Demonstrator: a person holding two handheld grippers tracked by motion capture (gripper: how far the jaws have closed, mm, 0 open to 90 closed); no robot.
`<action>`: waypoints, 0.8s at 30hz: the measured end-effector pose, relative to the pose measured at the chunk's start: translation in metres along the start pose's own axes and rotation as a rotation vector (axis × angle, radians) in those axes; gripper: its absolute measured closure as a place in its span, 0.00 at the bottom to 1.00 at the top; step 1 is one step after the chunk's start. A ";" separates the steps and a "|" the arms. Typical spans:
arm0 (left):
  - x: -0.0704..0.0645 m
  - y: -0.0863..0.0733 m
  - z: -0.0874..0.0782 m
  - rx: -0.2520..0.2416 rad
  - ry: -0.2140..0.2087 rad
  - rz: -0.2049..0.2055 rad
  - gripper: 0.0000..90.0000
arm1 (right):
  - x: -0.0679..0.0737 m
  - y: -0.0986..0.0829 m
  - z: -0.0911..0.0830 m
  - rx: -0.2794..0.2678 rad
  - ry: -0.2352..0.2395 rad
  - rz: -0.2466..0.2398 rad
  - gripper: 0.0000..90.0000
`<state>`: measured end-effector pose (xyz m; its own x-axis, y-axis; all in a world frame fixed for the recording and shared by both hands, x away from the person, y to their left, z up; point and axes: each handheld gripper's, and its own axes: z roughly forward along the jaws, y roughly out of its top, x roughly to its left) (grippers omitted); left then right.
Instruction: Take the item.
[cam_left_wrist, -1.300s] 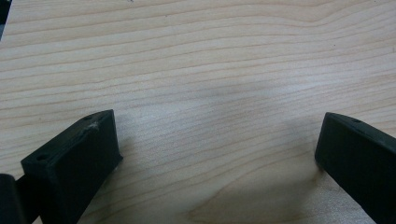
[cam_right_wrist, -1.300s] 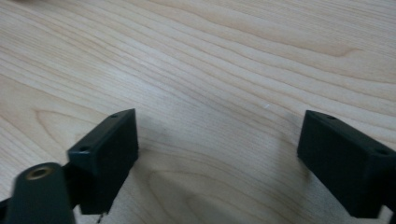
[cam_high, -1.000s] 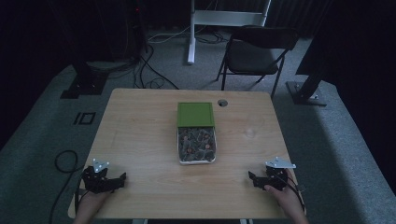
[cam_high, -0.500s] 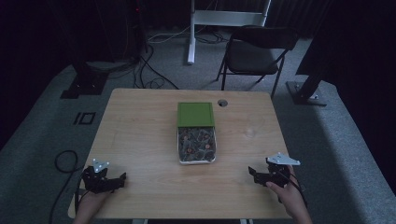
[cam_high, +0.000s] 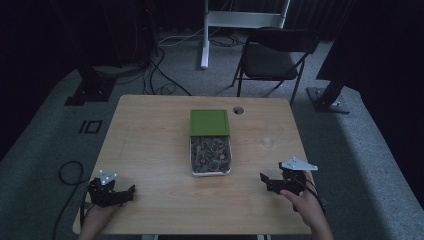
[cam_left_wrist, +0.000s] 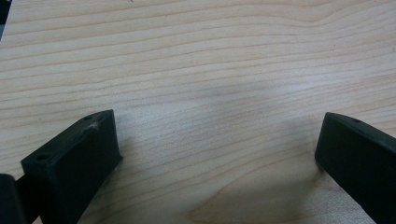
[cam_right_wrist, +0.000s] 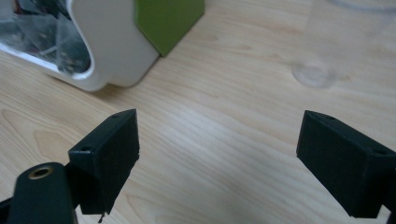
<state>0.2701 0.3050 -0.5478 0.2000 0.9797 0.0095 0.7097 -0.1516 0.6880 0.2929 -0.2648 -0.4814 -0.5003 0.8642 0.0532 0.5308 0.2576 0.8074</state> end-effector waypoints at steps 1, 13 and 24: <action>0.000 0.000 0.000 0.000 0.000 0.000 0.00 | 0.001 0.003 0.000 -0.002 0.003 -0.004 0.15; 0.000 0.000 0.000 0.001 0.000 0.001 0.00 | 0.014 0.022 0.005 -0.026 0.031 -0.042 0.15; 0.000 0.000 0.000 0.001 0.000 0.001 0.00 | 0.036 0.039 0.017 -0.041 0.079 -0.086 0.16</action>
<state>0.2701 0.3050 -0.5477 0.2003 0.9797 0.0103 0.7105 -0.1525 0.6869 0.3073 -0.2160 -0.4577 -0.5956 0.8028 0.0276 0.4561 0.3097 0.8343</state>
